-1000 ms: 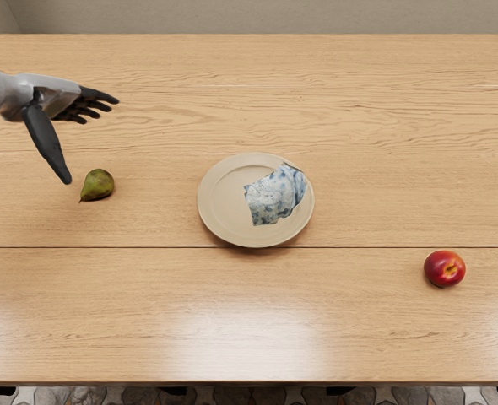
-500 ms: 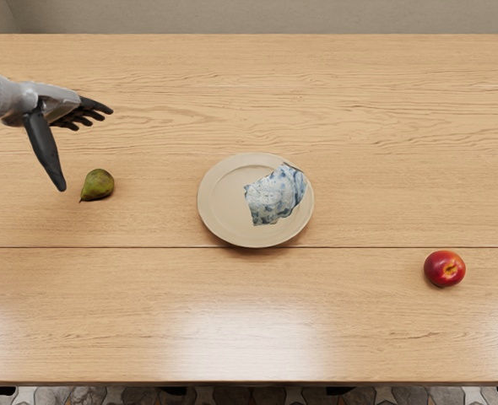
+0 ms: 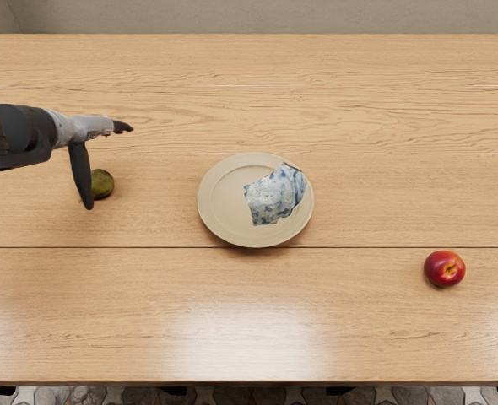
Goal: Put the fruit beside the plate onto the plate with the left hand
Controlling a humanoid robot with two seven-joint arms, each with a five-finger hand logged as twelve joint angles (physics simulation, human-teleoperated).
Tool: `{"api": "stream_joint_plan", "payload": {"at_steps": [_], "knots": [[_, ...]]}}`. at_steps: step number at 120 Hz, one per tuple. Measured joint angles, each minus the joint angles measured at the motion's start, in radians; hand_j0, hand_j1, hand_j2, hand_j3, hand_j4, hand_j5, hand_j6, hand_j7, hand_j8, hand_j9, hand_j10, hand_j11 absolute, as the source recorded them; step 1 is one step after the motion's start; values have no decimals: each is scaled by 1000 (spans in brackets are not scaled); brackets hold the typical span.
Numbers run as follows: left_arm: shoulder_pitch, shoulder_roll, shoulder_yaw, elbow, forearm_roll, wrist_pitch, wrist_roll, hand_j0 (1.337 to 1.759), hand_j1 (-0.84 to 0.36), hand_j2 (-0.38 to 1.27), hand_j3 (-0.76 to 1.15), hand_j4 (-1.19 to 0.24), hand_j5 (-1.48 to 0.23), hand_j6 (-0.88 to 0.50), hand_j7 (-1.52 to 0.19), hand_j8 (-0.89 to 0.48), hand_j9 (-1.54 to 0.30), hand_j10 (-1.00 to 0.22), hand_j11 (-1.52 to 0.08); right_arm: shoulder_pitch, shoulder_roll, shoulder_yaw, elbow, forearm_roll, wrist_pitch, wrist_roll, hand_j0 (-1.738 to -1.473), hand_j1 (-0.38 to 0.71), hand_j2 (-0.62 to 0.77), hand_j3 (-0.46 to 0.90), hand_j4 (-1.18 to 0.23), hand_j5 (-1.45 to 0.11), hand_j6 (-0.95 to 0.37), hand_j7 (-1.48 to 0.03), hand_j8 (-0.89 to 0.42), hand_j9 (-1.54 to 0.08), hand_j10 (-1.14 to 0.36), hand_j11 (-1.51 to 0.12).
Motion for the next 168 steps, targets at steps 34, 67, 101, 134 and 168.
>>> {"api": "stream_joint_plan", "payload": {"at_steps": [34, 67, 101, 134, 168], "knots": [[26, -4, 48, -22, 89, 113, 0, 1658, 317, 7, 0, -33, -37, -34, -37, -34, -37, -32, -37, 0, 0, 0, 0, 0, 0, 0, -1658, -349, 0, 0, 0, 0, 0, 0, 0, 0, 0, 0], [23, -8, 83, -7, 105, 125, 0, 1658, 240, 21, 0, -97, -121, -99, -120, -98, -120, -97, -120, -1, 0, 0, 1, 0, 0, 0, -1658, -349, 0, 0, 0, 0, 0, 0, 0, 0, 0, 0], [25, -28, 88, 28, 105, 126, 0, 1658, 127, 40, 0, -192, -244, -194, -244, -193, -244, -192, -243, -1, 0, 0, 0, 1, 0, 1, -1658, -349, 0, 0, 0, 0, 0, 0, 0, 0, 0, 0], [37, -75, 88, 87, 133, 166, 0, 1658, 96, 45, 0, -218, -277, -219, -277, -218, -276, -217, -276, -2, 0, 0, 0, 1, 0, 2, -1658, -349, 0, 0, 0, 0, 0, 0, 0, 0, 0, 0], [55, -90, 106, 98, 182, 227, 0, 1658, 91, 46, 0, -222, -283, -223, -283, -223, -283, -221, -283, -1, 0, 0, 0, 1, 0, 2, -1658, -349, 0, 0, 0, 0, 0, 0, 0, 0, 0, 0]]}}
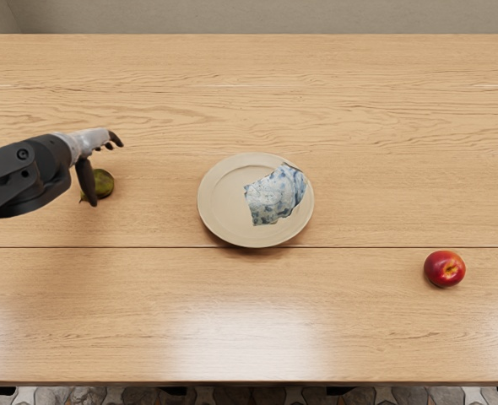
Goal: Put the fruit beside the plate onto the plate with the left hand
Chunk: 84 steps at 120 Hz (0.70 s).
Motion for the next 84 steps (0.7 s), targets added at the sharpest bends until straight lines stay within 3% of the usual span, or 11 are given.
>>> {"api": "stream_joint_plan", "payload": {"at_steps": [84], "knots": [[34, -34, 10, 48, 24, 30, 0, 1658, 71, 50, 0, -239, -305, -240, -304, -240, -304, -238, -304, -3, 0, 0, -1, 0, -1, 6, -1658, -349, 0, 0, 0, 0, 0, 0, 0, 0, 0, 0]]}}
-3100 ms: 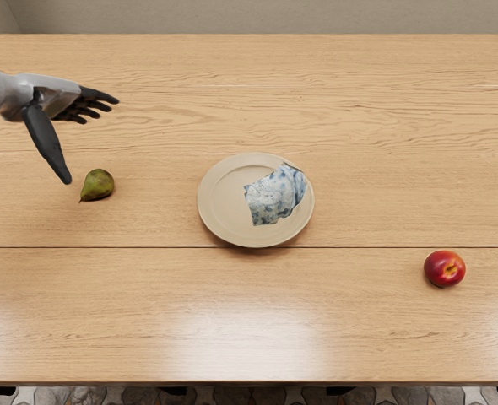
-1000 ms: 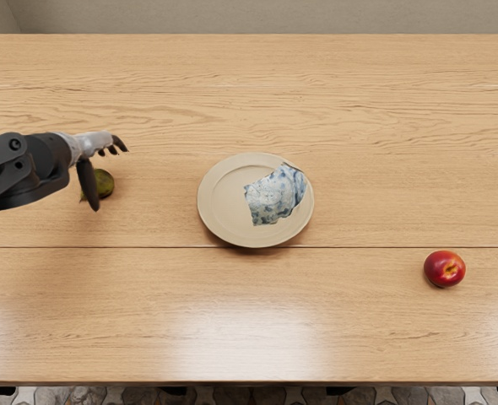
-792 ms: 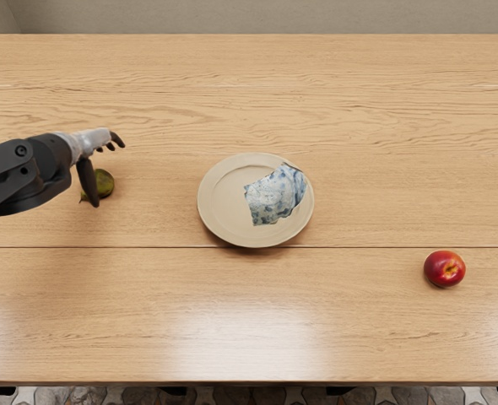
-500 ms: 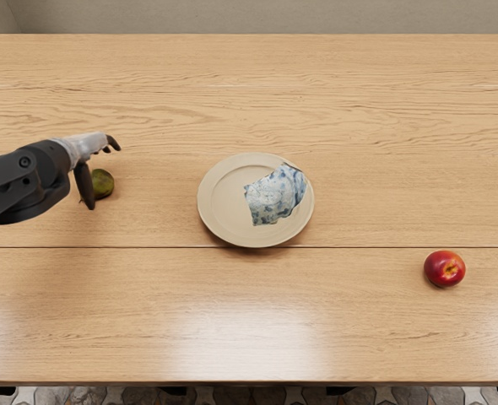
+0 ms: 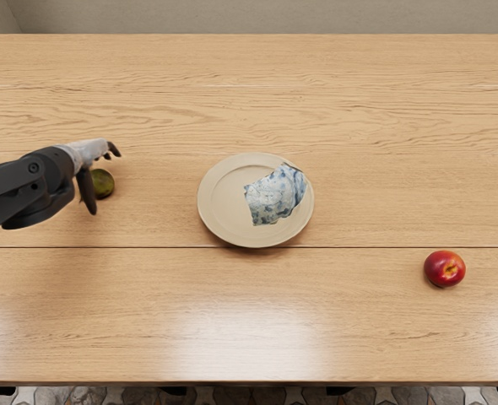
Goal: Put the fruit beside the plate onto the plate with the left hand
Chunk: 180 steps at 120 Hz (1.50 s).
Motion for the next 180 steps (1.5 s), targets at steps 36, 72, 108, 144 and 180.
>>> {"api": "stream_joint_plan", "payload": {"at_steps": [36, 72, 108, 144, 180], "knots": [[-1, -2, 19, 3, 0, 5, 0, 1658, -12, 64, 0, -308, -395, -309, -395, -309, -395, -307, -394, -1, 0, 0, 0, 0, 0, 0, -1658, -349, 0, 0, 0, 0, 0, 0, 0, 0, 0, 0], [3, 2, 26, 1, -1, 20, 0, 1658, -133, 85, 0, -408, -526, -408, -525, -408, -525, -407, -525, -1, 0, 0, 0, 0, 0, 0, -1658, -349, 0, 0, 0, 0, 0, 0, 0, 0, 0, 0], [17, 9, 26, 0, 0, 28, 0, 1658, -259, 162, 0, -538, -673, -505, -686, -535, -685, -531, -685, -1, 0, 0, -1, 0, 0, 0, -1658, -349, 0, 0, 0, 0, 0, 0, 0, 0, 0, 0], [21, 11, 25, -2, -1, 26, 0, 1650, -291, 190, 0, -632, -855, -416, -884, -440, -895, -650, -895, 0, 0, 0, -1, 0, 0, 0, -1658, -349, 0, 0, 0, 0, 0, 0, 0, 0, 0, 0], [9, 17, 23, -37, -20, 16, -1, 1650, -326, 264, 0, -581, -938, -365, -949, -404, -956, -687, -960, 0, 0, 0, -1, 0, 0, 0, -1658, -349, 0, 0, 0, 0, 0, 0, 0, 0, 0, 0]]}}
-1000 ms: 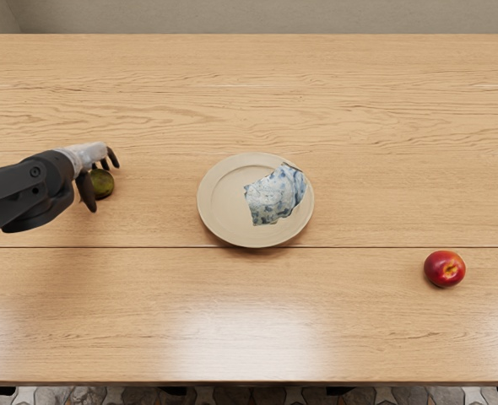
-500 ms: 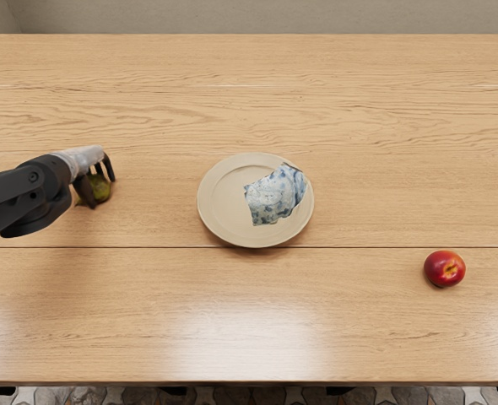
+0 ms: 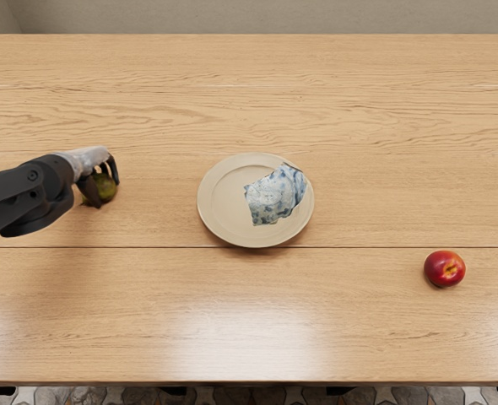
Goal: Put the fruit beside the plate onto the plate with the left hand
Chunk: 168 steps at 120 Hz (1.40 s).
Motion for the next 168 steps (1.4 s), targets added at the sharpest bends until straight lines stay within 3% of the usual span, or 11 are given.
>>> {"api": "stream_joint_plan", "payload": {"at_steps": [20, 27, 30, 44, 70, 82, 95, 103, 137, 168], "knots": [[-38, 88, -9, -74, -21, -11, 1, 1651, -319, 303, 0, -571, -955, -346, -966, -404, -961, -696, -964, 1, 0, 0, 0, 0, 0, 0, -1658, -349, 0, 0, 0, 0, 0, 0, 0, 0, 0, 0], [-52, 89, -10, -102, -29, -18, 1, 1651, -306, 264, 0, -578, -960, -356, -971, -402, -962, -698, -966, 1, 0, 0, 0, 0, 0, 0, -1658, -349, 0, 0, 0, 0, 0, 0, 0, 0, 0, 0], [-63, 89, -11, -114, -30, -21, 1, 1650, -259, 145, 0, -582, -966, -364, -975, -409, -965, -698, -968, 1, 0, 0, 0, 0, 0, 0, -1658, -349, 0, 0, 0, 0, 0, 0, 0, 0, 0, 0], [-81, 91, -12, -170, -38, -29, 1, 1652, -290, 303, 0, -601, -970, -387, -971, -426, -957, -705, -958, 2, 0, 0, 0, 0, 0, 0, -1658, -349, 0, 0, 0, 0, 0, 0, 0, 0, 0, 0], [-143, 75, -28, -247, -56, -62, 1, 1653, -315, 432, 0, -627, -978, -403, -969, -457, -956, -706, -958, 2, 0, 0, 0, 0, 0, 0, -1658, -349, 0, 0, 0, 0, 0, 0, 0, 0, 0, 0], [-152, 20, -44, -260, -61, -79, 1, 1654, -312, 459, 0, -641, -977, -415, -964, -453, -951, -710, -952, 2, 0, 0, 0, 0, 0, 0, -1658, -349, 0, 0, 0, 0, 0, 0, 0, 0, 0, 0], [-157, -22, -65, -267, -63, -93, 1, 1655, -294, 383, 0, -634, -983, -410, -966, -458, -949, -712, -949, 2, 0, 0, 0, 0, 0, 0, -1658, -349, 0, 0, 0, 0, 0, 0, 0, 0, 0, 0], [-164, -39, -75, -269, -65, -97, 1, 1656, -312, 482, 0, -649, -987, -422, -964, -465, -946, -713, -946, 2, 0, 0, 0, 0, 0, 0, -1658, -349, 0, 0, 0, 0, 0, 0, 0, 0, 0, 0], [-162, -131, -96, -270, -62, -99, 0, 1656, -305, 450, 0, -675, -968, -432, -947, -468, -946, -711, -948, 2, 0, 0, -9, 0, 0, 0, -1658, -349, 0, 0, 0, 0, 0, 0, 0, 0, 0, 0], [-146, -222, -101, -234, -52, -82, 1, 1656, -319, 465, 0, -691, -959, -433, -945, -464, -944, -712, -945, 2, 0, 0, -11, 0, 0, 0, -1658, -349, 0, 0, 0, 0, 0, 0, 0, 0, 0, 0]]}}
